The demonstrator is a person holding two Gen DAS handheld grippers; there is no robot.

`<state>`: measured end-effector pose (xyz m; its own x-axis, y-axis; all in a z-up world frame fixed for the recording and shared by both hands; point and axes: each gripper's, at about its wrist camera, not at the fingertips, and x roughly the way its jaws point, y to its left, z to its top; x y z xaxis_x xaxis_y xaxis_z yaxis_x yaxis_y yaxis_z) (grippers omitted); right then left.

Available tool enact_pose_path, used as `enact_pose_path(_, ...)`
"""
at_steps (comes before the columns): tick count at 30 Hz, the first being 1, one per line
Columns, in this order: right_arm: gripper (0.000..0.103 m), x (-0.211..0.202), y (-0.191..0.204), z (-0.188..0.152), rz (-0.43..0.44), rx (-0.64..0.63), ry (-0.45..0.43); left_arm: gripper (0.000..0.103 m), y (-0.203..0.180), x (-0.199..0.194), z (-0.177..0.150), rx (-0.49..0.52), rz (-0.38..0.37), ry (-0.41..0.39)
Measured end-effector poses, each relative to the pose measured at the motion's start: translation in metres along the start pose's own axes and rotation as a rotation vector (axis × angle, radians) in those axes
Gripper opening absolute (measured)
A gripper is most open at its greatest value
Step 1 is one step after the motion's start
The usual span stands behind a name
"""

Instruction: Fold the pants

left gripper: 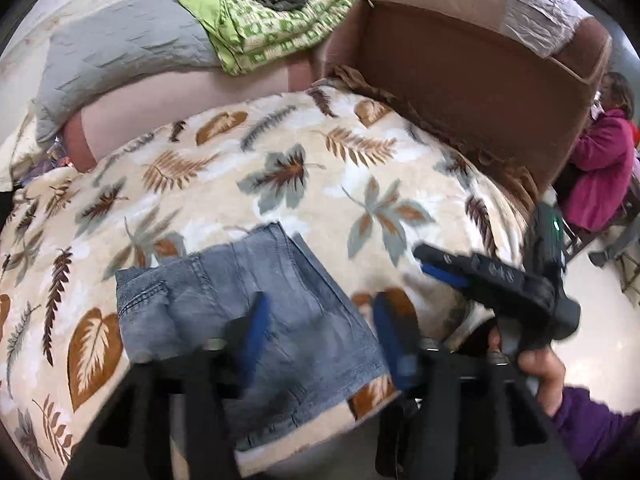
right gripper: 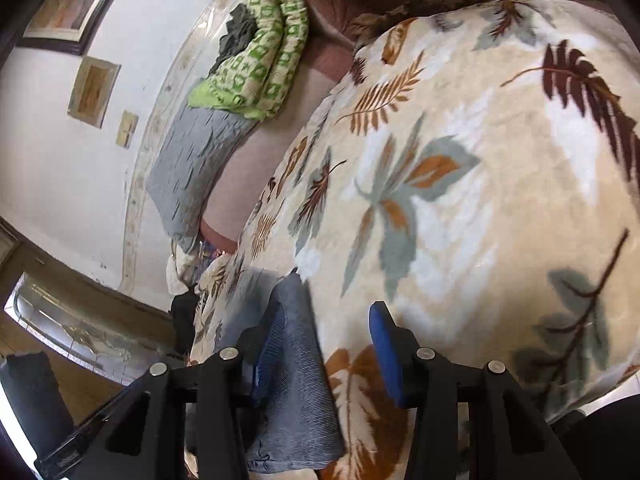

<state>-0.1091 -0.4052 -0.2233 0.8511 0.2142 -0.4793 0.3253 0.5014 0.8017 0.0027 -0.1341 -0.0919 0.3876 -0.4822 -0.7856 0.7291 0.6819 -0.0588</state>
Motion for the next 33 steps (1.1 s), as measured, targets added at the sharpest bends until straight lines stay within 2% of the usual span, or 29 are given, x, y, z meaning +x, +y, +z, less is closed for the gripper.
enact_pose_path(2, 0.048, -0.001, 0.001, 0.002, -0.003, -0.013, 0.001, 0.064, 0.008, -0.01, 0.001, -0.029, 0.017, -0.032)
enact_pose_path(4, 0.048, 0.003, 0.004, 0.0, -0.003, -0.028, 0.012, 0.066, 0.032, -0.018, 0.0, -0.074, 0.051, -0.039)
enact_pose_path(7, 0.048, 0.013, 0.008, -0.004, 0.003, -0.049, 0.047, 0.066, 0.07, -0.022, -0.015, -0.135, 0.16, -0.031)
enact_pose_path(10, 0.048, 0.021, 0.02, -0.01, 0.01, -0.102, 0.075, 0.066, 0.116, -0.021, -0.042, -0.244, 0.225, 0.015)
enact_pose_path(13, 0.048, 0.031, 0.036, -0.02, 0.019, -0.178, 0.114, 0.066, 0.145, -0.011, -0.072, -0.316, 0.272, 0.076)
enact_pose_path(16, 0.048, 0.047, 0.061, -0.031, 0.022, -0.276, 0.161, 0.066, 0.147, 0.0, -0.092, -0.338, 0.232, 0.11)
enact_pose_path(19, 0.048, 0.062, 0.087, -0.038, 0.036, -0.365, 0.192, 0.066, 0.128, 0.011, -0.101, -0.286, 0.196, 0.119)
enact_pose_path(21, 0.048, 0.074, 0.109, -0.043, 0.035, -0.454, 0.209, 0.066, 0.11, 0.024, -0.107, -0.205, 0.243, 0.14)
enact_pose_path(23, 0.048, 0.089, 0.126, -0.053, 0.039, -0.519, 0.269, 0.066, 0.104, 0.034, -0.115, -0.164, 0.284, 0.162)
enact_pose_path(25, 0.048, 0.103, 0.131, -0.066, 0.02, -0.561, 0.322, 0.066, 0.108, 0.037, -0.126, -0.202, 0.263, 0.155)
enact_pose_path(27, 0.048, 0.117, 0.125, -0.084, -0.055, -0.609, 0.397, 0.066, 0.116, 0.035, -0.134, -0.262, 0.222, 0.136)
enact_pose_path(28, 0.049, 0.124, 0.119, -0.093, -0.097, -0.633, 0.44, 0.067, 0.116, 0.036, -0.136, -0.261, 0.217, 0.136)
enact_pose_path(31, 0.049, 0.113, 0.12, -0.108, -0.127, -0.721, 0.433, 0.067, 0.111, 0.037, -0.14, -0.229, 0.229, 0.125)
enact_pose_path(33, 0.049, 0.106, 0.116, -0.112, -0.134, -0.711, 0.441, 0.067, 0.112, 0.037, -0.139, -0.229, 0.225, 0.133)
